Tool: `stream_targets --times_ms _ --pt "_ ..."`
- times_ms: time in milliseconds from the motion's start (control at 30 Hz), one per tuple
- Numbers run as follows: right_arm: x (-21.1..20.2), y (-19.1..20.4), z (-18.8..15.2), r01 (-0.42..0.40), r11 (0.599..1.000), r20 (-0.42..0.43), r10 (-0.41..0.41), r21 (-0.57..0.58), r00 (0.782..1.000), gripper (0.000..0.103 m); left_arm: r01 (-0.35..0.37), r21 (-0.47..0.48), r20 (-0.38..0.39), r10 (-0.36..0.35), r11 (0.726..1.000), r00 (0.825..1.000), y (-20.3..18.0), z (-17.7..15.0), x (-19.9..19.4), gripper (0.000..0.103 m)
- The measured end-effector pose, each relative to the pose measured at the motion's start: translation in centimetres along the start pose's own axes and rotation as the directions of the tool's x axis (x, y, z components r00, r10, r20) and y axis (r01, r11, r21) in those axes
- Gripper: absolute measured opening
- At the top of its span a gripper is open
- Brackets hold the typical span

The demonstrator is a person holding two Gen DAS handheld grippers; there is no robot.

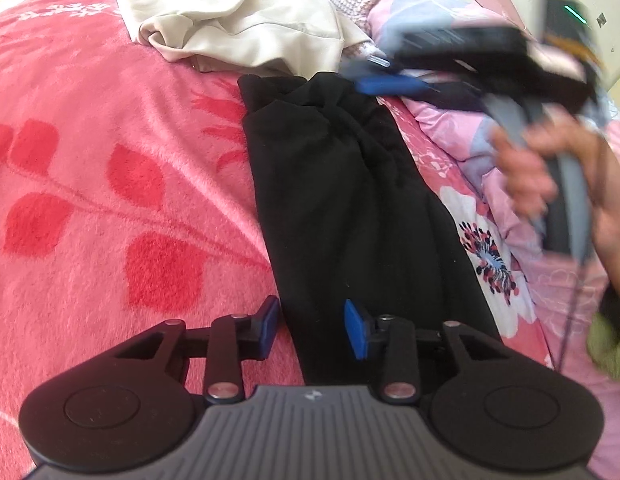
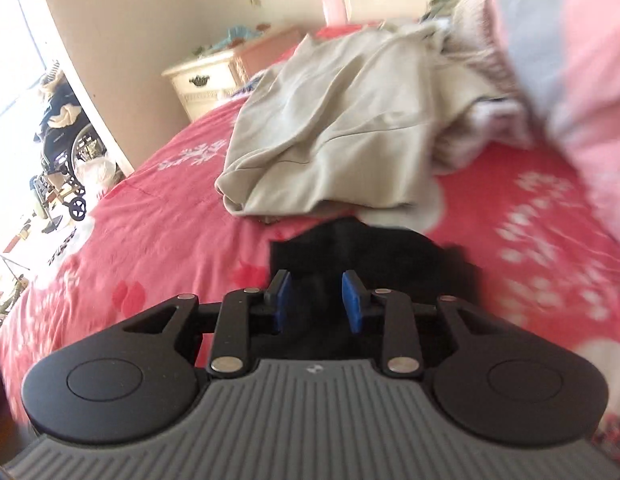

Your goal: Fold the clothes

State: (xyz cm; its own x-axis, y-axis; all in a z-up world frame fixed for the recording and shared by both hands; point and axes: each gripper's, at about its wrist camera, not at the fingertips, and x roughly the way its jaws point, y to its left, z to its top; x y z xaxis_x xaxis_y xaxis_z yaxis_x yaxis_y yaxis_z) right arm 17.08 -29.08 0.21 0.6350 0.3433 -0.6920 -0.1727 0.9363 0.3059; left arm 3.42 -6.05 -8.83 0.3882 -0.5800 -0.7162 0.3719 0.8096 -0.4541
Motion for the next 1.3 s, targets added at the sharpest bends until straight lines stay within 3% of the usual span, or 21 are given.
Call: stream_targets --times_ms 133,233,400,433,467,600,733,800,933,1000,1033,1067,1133,1233,1300 --pt "5.9 2.1 3.0 -0.012 1.0 -0.126 0.011 -0.004 0.992 0.03 -0.006 0.008 0.007 0.006 1.0 1.0 -0.1 -0.2 0.1 0.037" --pt "8.6 4.6 3.2 0.064 0.994 -0.208 -0.082 -0.094 0.975 0.03 -0.004 0.005 0.01 0.004 1.0 1.0 -0.1 -0.2 0.2 0.037" --pt "12.5 5.6 2.9 0.113 0.979 -0.247 -0.153 -0.168 0.957 0.028 -0.005 0.014 0.013 0.004 1.0 1.0 -0.2 -0.2 0.3 0.037" --pt "12.8 5.8 2.7 0.119 0.974 -0.238 -0.164 -0.192 0.957 0.021 -0.006 0.018 0.013 0.006 1.0 1.0 -0.2 -0.3 0.4 0.037" --pt "12.9 5.9 2.6 0.122 0.97 -0.227 -0.17 -0.211 0.959 0.004 -0.006 0.023 0.014 0.006 1.0 1.0 -0.3 -0.3 0.4 0.037" --pt "10.6 6.1 3.8 0.088 0.979 -0.135 -0.114 -0.186 0.984 0.003 -0.004 0.03 0.017 0.004 1.0 1.0 -0.3 -0.3 0.5 0.037" --pt "11.3 5.2 4.5 0.059 0.991 -0.066 -0.067 -0.118 0.996 0.002 -0.008 0.039 0.013 0.008 0.999 1.0 -0.5 -0.3 0.6 0.037" --pt "11.7 4.6 4.6 0.019 0.996 -0.037 -0.022 -0.089 0.999 0.005 -0.005 0.037 0.013 0.004 0.999 1.0 -0.4 -0.3 0.6 0.037" --pt "8.6 2.5 5.8 -0.039 0.999 0.076 0.04 -0.008 0.996 0.008 0.004 0.027 0.014 -0.005 1.0 1.0 0.0 -0.4 0.5 0.037" --pt "6.3 1.2 6.4 -0.042 0.999 0.077 0.043 -0.007 0.996 0.022 0.009 0.023 0.01 -0.009 1.0 1.0 0.1 -0.3 0.5 0.037" --pt "5.6 0.7 6.6 -0.032 0.999 0.047 0.033 -0.033 0.998 0.042 0.012 0.02 0.008 -0.012 1.0 1.0 0.2 -0.3 0.5 0.036" --pt "5.0 0.3 6.7 -0.025 0.998 0.017 0.026 -0.06 1.0 0.053 0.014 0.017 0.006 -0.014 1.0 1.0 0.3 -0.2 0.5 0.036" --pt "4.8 -0.4 6.3 -0.033 0.991 -0.063 0.025 -0.127 0.998 0.056 0.019 0.011 0.002 -0.019 1.0 1.0 0.4 -0.1 0.5 0.036" --pt "6.2 -0.8 4.9 0.016 0.976 -0.139 -0.047 -0.215 0.989 0.056 0.021 0.02 0.005 -0.021 1.0 1.0 0.5 -0.2 0.5 0.036" --pt "6.9 -0.7 4.1 0.023 0.962 -0.162 -0.069 -0.271 0.984 0.048 0.021 0.022 0.01 -0.021 1.0 1.0 0.5 -0.3 0.5 0.036"
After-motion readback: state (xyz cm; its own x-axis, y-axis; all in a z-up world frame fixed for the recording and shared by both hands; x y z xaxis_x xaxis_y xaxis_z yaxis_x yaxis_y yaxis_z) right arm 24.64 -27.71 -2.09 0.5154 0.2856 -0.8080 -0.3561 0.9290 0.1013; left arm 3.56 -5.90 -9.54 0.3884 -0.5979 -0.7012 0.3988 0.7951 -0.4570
